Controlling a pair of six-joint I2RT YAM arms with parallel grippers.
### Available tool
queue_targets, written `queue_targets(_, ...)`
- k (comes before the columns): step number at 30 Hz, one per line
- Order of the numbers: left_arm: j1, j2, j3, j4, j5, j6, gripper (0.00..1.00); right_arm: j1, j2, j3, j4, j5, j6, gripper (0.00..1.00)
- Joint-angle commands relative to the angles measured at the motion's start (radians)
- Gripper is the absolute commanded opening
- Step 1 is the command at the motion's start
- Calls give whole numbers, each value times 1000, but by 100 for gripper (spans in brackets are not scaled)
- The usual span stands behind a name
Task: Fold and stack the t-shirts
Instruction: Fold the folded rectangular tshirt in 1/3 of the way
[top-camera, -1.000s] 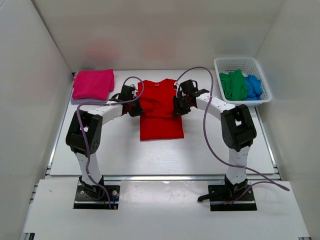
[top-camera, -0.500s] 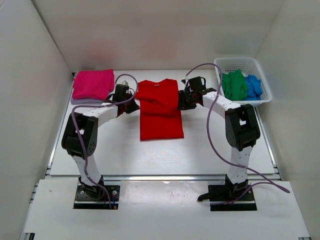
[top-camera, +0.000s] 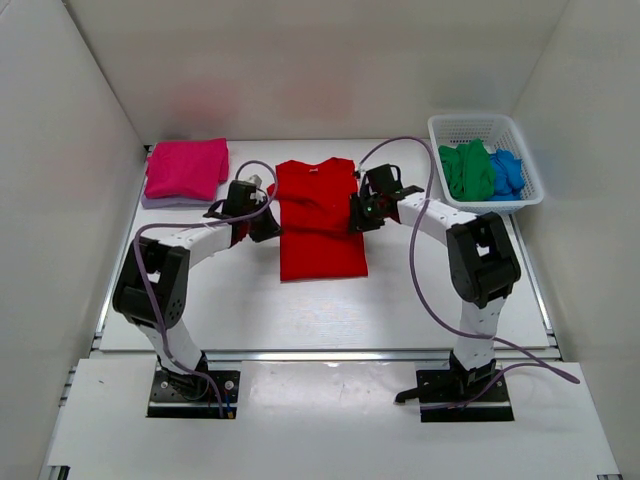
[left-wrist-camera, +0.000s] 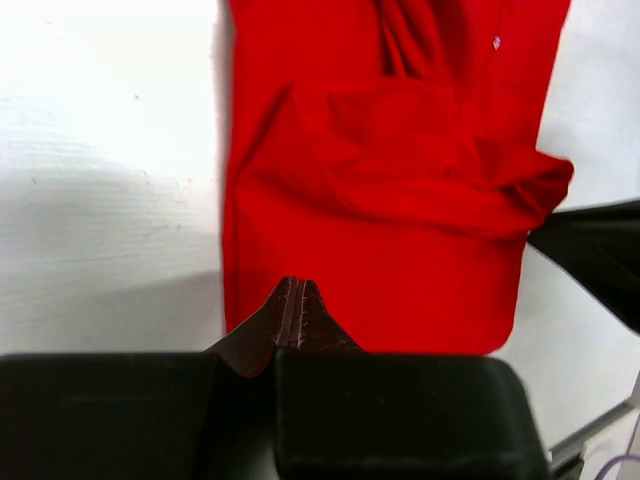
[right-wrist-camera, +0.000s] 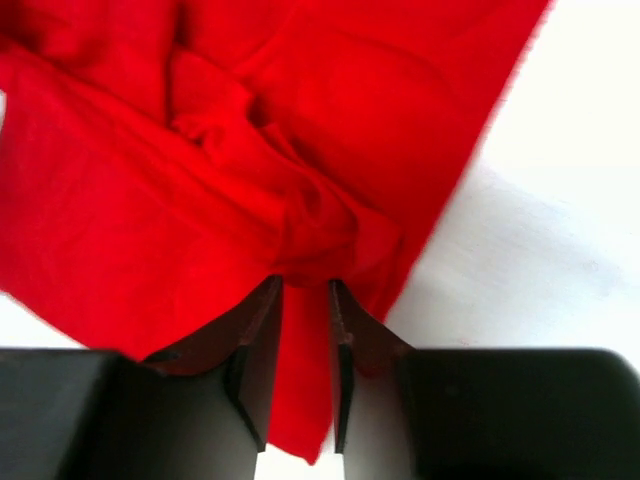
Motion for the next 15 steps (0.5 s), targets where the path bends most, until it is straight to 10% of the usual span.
queue_targets(1,-22,-91,-16,-18,42,21,1,-13,-94,-23,53,70,19,23)
queue_targets(15,-30,-250,-183,-79,50,84,5,30,-10,1,16,-9,-4,21)
